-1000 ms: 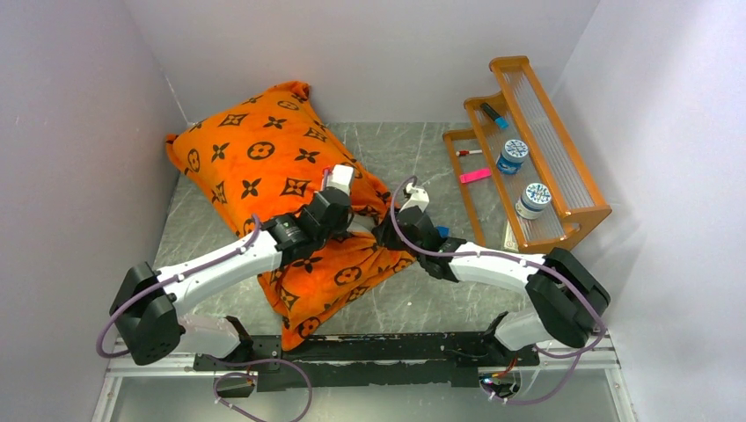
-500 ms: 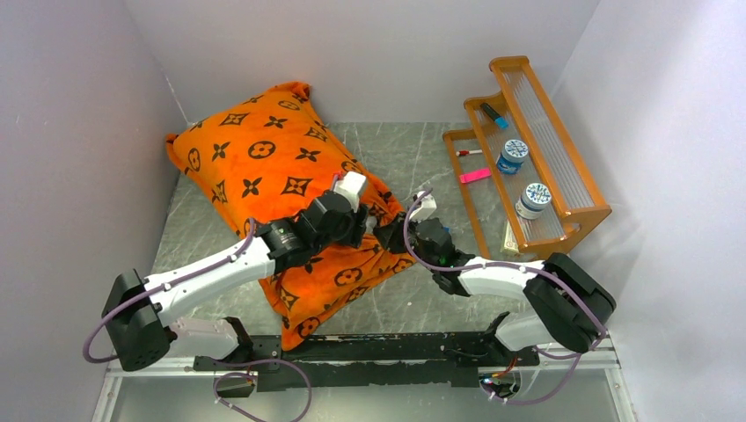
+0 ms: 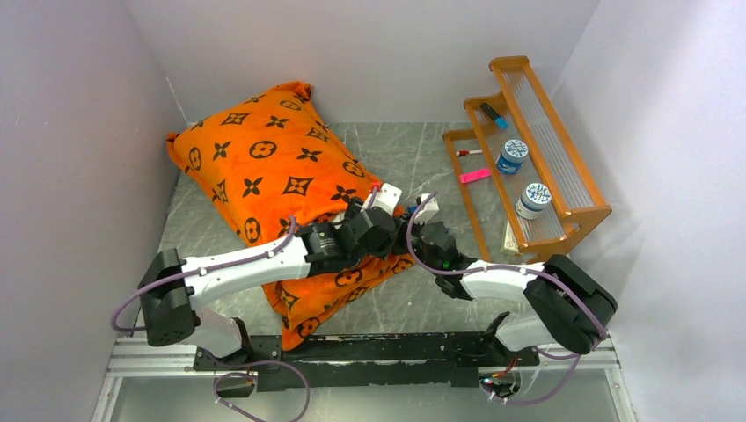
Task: Remove the pillowcase from the pillow
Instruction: Remove the pillow from the pillowcase.
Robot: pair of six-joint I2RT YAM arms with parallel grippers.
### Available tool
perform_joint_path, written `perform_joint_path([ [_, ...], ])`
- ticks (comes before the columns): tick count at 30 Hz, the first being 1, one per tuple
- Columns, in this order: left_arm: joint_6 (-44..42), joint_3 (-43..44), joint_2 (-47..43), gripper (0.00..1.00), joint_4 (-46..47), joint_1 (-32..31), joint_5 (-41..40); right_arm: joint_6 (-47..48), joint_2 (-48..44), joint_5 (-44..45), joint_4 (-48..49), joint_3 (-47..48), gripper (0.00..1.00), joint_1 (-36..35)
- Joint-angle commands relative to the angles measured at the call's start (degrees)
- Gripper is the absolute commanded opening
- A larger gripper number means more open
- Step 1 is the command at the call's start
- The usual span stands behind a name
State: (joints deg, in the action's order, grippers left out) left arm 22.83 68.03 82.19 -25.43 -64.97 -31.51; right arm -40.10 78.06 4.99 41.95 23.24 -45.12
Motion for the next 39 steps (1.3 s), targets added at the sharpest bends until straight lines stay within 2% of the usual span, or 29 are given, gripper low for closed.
perform_joint_path([
  [1, 1.72, 2.79, 3.05, 0.71, -3.15, 0.33, -6.54, 0.45, -0.28, -4.64, -4.86, -3.05, 0.0, -0.84],
  [11, 2.78, 3.65, 7.84, 0.74, -4.37, 4.8, -11.28, -0.12, -1.0, -4.5, -3.62, -4.19, 0.0, -0.84],
  [16, 2.42, 3.08, 9.33, 0.9, -2.22, 6.57, -11.59, -0.74, -0.09, -4.73, -2.28, -4.26, 0.0, -0.84],
  [18, 2.56, 3.67, 10.92, 0.94, -2.65, 7.38, -11.9, -1.09, 0.15, -6.0, -1.79, -4.26, 0.0, -0.84],
  [22, 3.21, 3.95, 13.61, 0.93, -3.64, 8.77, -14.27, -1.11, -0.47, -5.78, -1.53, -4.58, 0.0, -0.8],
  [29, 3.83, 0.72, 14.11, 0.81, -2.62, 11.5, -15.76, -0.93, -0.62, -5.14, -1.54, -4.88, 0.0, -0.81],
  [36, 4.22, -0.13, 17.5, 0.86, -1.38, 11.86, -11.66, -1.25, -0.27, -5.75, -1.15, -4.61, 0.0, -0.85],
  [39, 4.56, -1.43, 18.44, 0.84, 0.36, 12.45, -8.96, -1.22, -0.52, -5.47, -1.95, -4.33, 0.0, -0.84],
])
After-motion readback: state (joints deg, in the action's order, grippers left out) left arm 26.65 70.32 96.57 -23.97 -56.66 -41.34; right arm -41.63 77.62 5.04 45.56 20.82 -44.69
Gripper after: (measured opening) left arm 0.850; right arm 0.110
